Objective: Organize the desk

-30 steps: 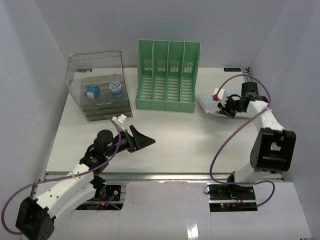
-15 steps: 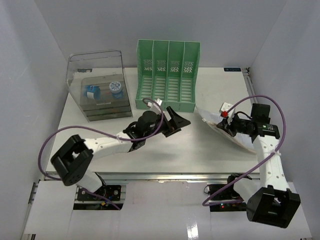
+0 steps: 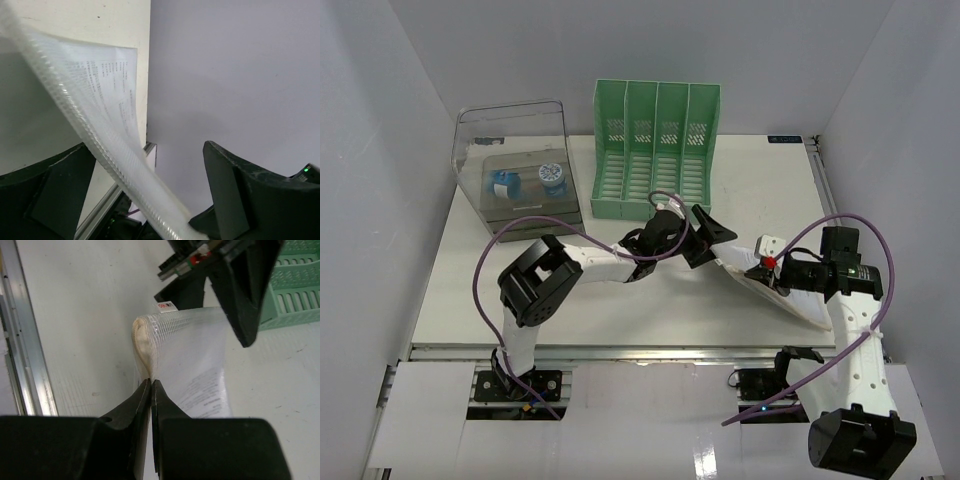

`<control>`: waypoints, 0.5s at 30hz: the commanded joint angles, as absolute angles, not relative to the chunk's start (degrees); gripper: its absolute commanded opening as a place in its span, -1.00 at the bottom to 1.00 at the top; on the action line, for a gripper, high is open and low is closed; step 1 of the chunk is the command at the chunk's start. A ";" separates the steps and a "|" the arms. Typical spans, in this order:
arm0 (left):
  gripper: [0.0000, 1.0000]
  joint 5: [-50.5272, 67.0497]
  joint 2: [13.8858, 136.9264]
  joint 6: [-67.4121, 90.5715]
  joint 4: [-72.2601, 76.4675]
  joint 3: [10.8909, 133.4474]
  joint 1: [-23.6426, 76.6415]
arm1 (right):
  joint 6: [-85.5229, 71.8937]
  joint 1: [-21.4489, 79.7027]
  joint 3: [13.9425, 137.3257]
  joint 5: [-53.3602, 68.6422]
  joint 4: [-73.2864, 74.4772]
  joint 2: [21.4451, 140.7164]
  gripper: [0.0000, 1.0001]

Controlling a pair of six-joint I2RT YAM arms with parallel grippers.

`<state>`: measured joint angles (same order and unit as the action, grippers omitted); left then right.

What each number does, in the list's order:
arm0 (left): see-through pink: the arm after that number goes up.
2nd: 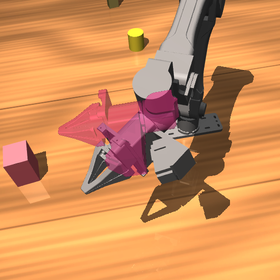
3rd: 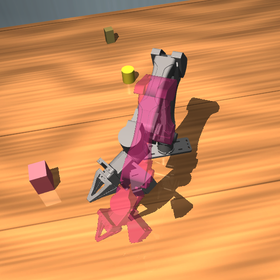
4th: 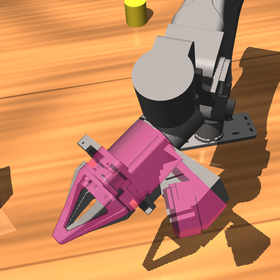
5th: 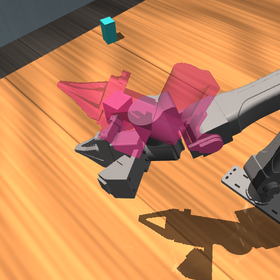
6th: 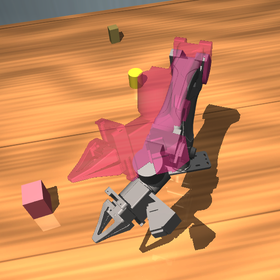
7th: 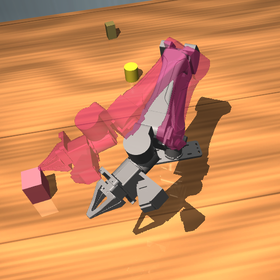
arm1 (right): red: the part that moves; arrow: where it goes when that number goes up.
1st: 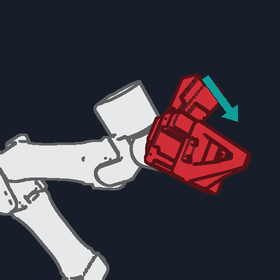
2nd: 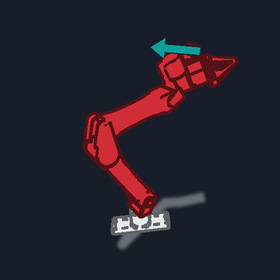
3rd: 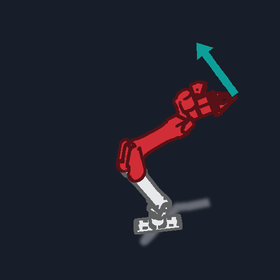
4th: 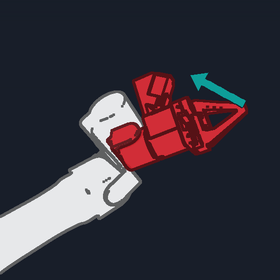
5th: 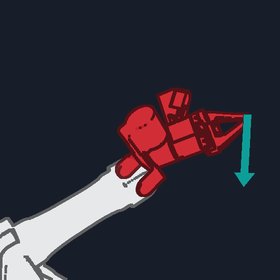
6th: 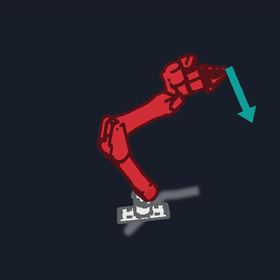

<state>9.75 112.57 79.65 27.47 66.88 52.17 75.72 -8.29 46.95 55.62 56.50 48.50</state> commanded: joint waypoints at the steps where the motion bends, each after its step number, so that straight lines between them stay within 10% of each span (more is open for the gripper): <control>1: 0.71 13.55 114.18 81.35 29.00 71.94 52.81 | 82.87 -8.35 45.77 58.50 61.13 46.33 -0.84; 9: -0.98 19.90 114.30 84.40 37.58 69.26 53.00 | 80.90 -8.34 48.79 57.87 59.67 46.69 -0.71; 15: -1.00 23.06 111.38 77.93 32.17 74.55 52.97 | 78.97 -8.35 49.87 56.22 59.53 42.18 -0.37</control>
<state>18.01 116.23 82.02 32.50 69.67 52.38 79.89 -8.25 46.91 55.68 60.06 45.36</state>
